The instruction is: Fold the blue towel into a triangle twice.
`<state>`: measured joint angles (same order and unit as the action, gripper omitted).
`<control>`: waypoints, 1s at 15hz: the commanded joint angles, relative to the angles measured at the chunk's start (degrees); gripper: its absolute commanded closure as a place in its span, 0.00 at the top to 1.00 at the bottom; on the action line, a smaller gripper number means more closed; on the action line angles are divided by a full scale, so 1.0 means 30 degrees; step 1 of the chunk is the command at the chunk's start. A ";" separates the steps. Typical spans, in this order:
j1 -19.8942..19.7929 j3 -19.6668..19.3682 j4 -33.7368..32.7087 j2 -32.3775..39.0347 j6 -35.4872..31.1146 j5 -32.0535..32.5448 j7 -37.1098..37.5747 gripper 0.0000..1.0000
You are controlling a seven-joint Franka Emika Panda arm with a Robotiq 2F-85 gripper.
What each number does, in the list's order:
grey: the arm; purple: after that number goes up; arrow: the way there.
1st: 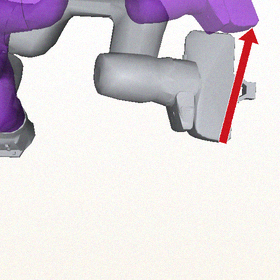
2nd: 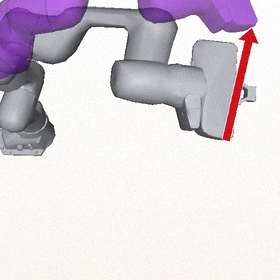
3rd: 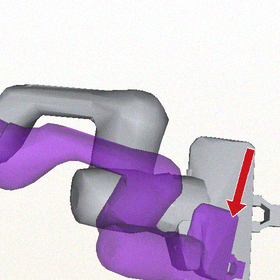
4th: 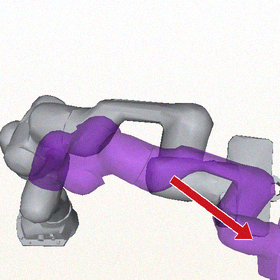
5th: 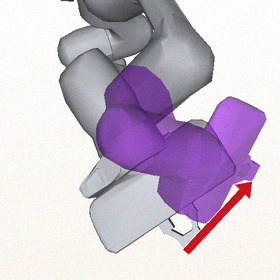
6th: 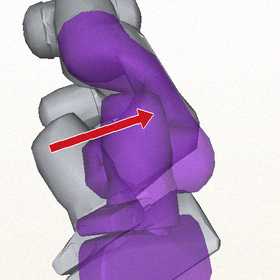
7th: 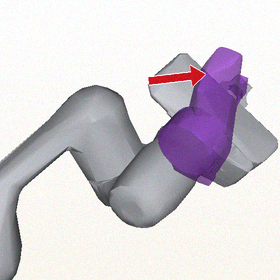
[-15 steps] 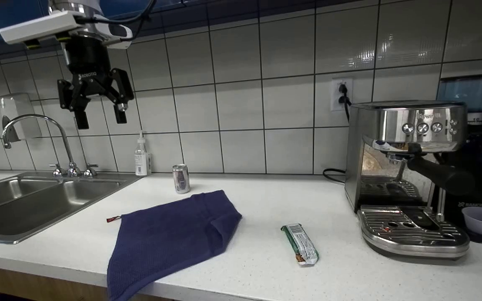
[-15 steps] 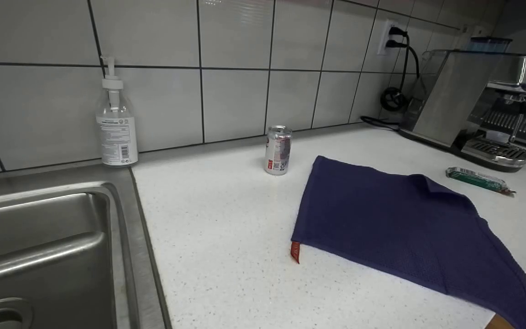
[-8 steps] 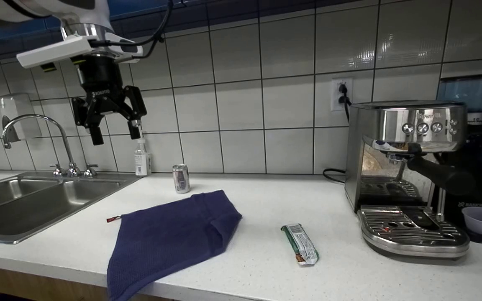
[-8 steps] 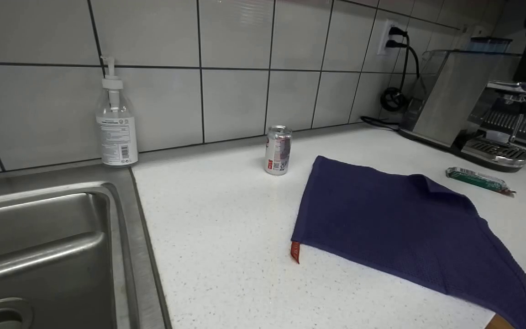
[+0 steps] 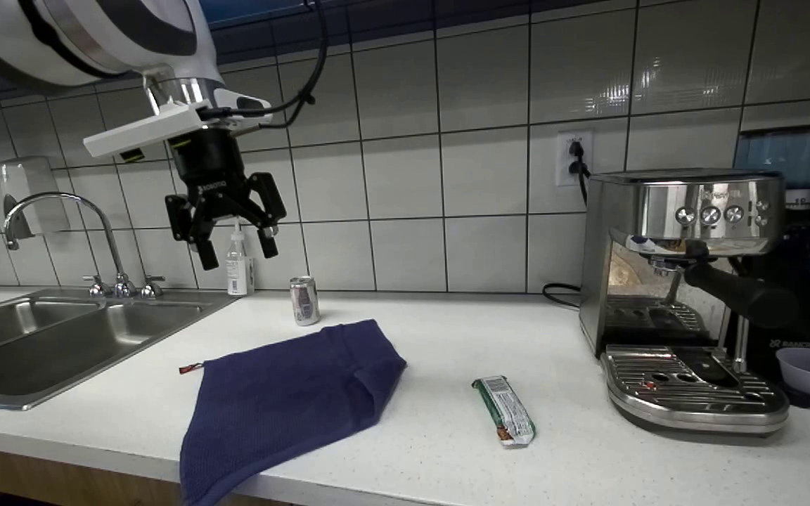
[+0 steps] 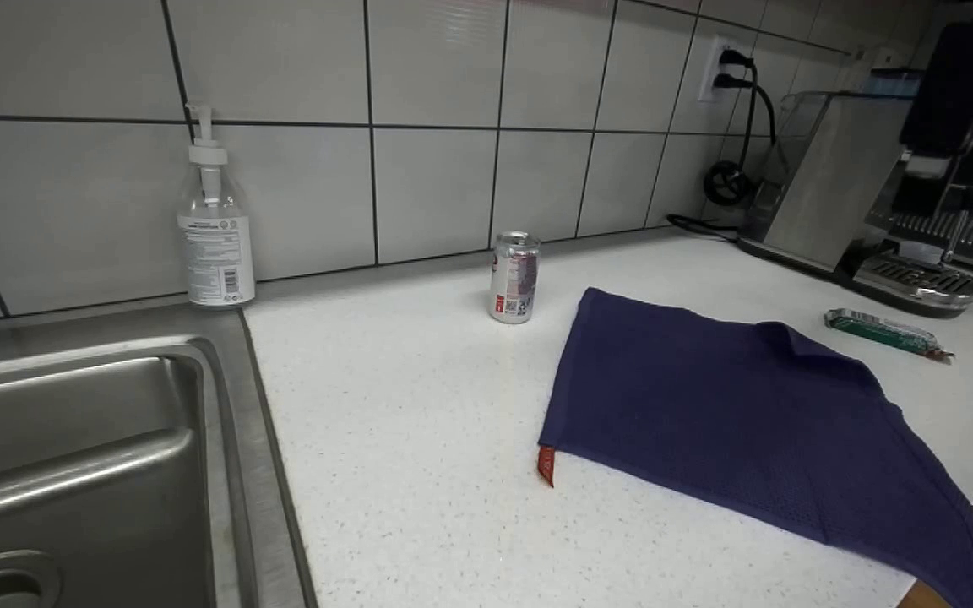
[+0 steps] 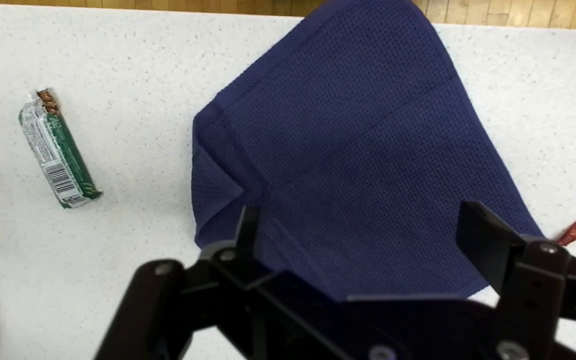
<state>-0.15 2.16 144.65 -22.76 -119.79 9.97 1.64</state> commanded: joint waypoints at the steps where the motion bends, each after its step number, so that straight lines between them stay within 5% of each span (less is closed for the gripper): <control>1: -0.0589 -0.0103 -0.0134 0.1436 -0.1435 0.1007 0.0619 1.00; 15: -0.0987 -0.0559 -0.0972 0.6424 -0.4318 0.3391 0.3457 1.00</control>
<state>-2.51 0.56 143.79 -6.77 -131.85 17.39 8.89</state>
